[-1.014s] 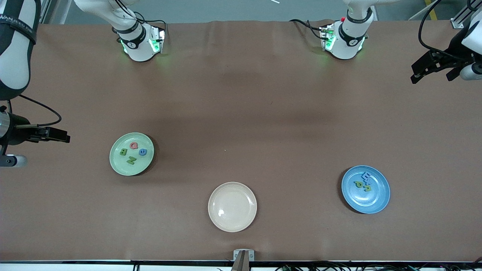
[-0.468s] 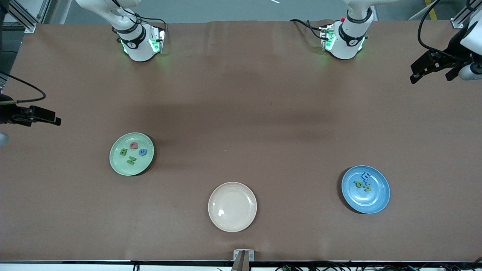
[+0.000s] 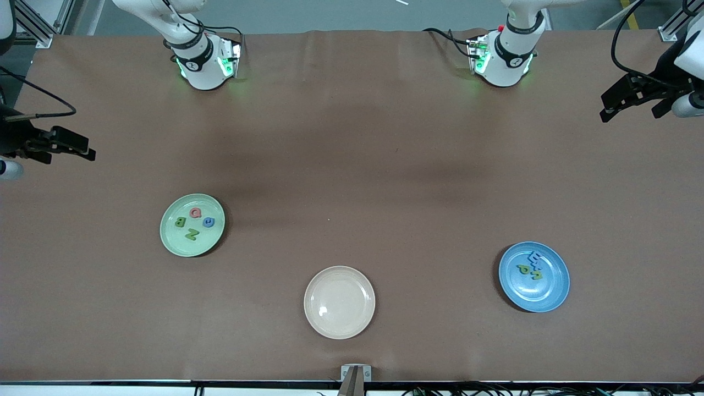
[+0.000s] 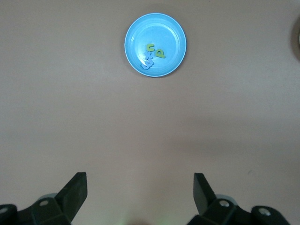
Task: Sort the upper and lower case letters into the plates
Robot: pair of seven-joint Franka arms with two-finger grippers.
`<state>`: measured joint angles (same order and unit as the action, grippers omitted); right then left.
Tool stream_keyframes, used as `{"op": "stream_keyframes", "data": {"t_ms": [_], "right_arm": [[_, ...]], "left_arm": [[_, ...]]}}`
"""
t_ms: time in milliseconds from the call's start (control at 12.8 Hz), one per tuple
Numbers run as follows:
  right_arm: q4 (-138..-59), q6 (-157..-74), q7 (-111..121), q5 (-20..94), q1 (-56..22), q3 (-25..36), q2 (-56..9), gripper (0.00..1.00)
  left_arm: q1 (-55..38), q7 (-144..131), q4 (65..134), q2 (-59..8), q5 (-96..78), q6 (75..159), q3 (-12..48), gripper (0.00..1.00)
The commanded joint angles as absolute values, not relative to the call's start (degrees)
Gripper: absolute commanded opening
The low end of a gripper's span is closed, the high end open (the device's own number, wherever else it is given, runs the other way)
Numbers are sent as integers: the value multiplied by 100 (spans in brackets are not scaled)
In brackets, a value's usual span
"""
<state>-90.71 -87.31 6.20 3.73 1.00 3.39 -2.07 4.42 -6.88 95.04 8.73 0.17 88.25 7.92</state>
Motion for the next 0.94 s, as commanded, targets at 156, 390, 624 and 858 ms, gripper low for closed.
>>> {"op": "stream_keyframes", "data": {"t_ms": [156,390,624,858], "right_arm": [[-9817,-9008,554,246,28,246,421,100],[-9861,-9009,554,158,-53,272,518,100],[-9870,-8948,554,158,-9,272,667,100],[-10046,-9035,554,158,17,299,791,100]], "left_arm": [[475,-571,9554,967,-105,8868,765,100],[457,-563,9536,905,-105,8877,765,100],[457,-562,9536,897,-201,8877,782,100],[466,-571,9527,905,-194,8868,765,100]]}}
